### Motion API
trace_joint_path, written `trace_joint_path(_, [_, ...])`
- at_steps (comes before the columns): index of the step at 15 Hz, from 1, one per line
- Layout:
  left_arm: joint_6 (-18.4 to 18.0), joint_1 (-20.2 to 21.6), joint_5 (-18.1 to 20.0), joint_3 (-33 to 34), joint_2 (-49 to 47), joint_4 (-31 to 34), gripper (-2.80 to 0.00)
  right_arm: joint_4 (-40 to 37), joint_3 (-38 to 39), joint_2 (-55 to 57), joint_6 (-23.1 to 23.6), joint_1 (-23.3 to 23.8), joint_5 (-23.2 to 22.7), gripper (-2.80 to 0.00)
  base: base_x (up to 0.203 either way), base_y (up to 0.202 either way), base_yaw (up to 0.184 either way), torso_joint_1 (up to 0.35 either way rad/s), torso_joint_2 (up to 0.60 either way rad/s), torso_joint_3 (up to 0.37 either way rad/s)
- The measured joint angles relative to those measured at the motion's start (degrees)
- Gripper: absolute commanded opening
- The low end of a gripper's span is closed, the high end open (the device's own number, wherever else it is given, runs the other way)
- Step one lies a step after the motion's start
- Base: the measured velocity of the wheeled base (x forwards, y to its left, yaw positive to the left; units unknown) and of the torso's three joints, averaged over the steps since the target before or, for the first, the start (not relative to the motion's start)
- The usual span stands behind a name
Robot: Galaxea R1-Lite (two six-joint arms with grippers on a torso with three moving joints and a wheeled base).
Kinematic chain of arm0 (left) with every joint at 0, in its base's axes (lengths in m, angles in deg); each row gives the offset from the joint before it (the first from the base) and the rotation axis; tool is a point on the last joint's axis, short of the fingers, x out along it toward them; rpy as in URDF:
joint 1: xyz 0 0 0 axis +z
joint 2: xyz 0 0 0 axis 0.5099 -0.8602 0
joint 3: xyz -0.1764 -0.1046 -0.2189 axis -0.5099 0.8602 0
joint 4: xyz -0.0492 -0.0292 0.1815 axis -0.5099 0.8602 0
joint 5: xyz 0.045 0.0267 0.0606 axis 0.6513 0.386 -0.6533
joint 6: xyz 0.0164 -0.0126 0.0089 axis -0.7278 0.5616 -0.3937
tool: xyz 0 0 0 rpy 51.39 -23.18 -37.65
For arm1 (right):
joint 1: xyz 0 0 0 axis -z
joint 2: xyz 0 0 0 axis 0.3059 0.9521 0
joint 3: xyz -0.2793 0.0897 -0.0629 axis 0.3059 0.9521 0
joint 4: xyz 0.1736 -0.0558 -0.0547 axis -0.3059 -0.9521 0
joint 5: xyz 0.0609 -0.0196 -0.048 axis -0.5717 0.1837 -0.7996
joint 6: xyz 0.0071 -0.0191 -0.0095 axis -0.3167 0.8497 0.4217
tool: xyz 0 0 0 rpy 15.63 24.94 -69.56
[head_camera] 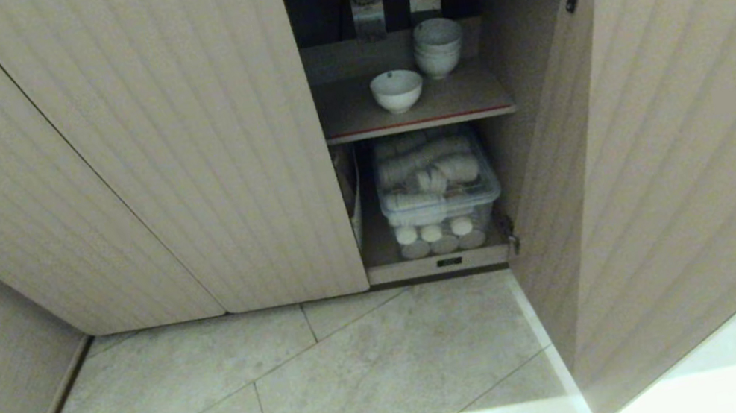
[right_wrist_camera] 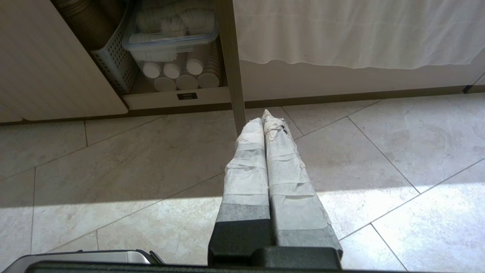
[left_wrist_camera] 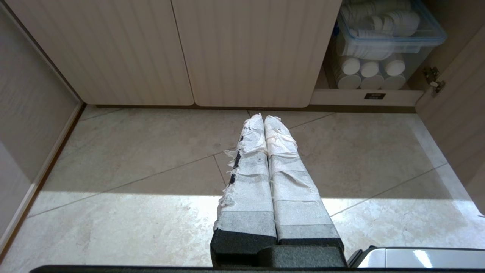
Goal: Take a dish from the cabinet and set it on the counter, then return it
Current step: Take the bowl from the cabinet
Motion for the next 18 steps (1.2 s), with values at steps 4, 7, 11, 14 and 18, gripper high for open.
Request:
trace_joint_path(4, [0.0,0.0,0.0,0.0,0.0,-0.1,-2.80,0.0,0.0,0.0,0.0,0.0,0.0,-2.80,0.000,0.000,0.000,0.000,0.00,0.000])
trace_joint_path(7, [0.0,0.0,0.0,0.0,0.0,0.0,-2.80,0.0,0.0,0.0,0.0,0.0,0.0,-2.80,0.000,0.000,0.000,0.000,0.00,0.000])
trace_joint_path(11, [0.0,0.0,0.0,0.0,0.0,-0.1,-2.80,0.0,0.0,0.0,0.0,0.0,0.0,-2.80,0.001,0.103,-0.003,0.000,0.00,0.000])
trace_joint_path(14, [0.0,0.0,0.0,0.0,0.0,-0.1,-2.80,0.0,0.0,0.0,0.0,0.0,0.0,-2.80,0.000,0.197,0.000,0.003,0.00,0.007])
trace_joint_path(18, [0.0,0.0,0.0,0.0,0.0,0.0,-2.80,0.0,0.0,0.0,0.0,0.0,0.0,-2.80,0.000,0.193,-0.002,0.004,0.00,0.003])
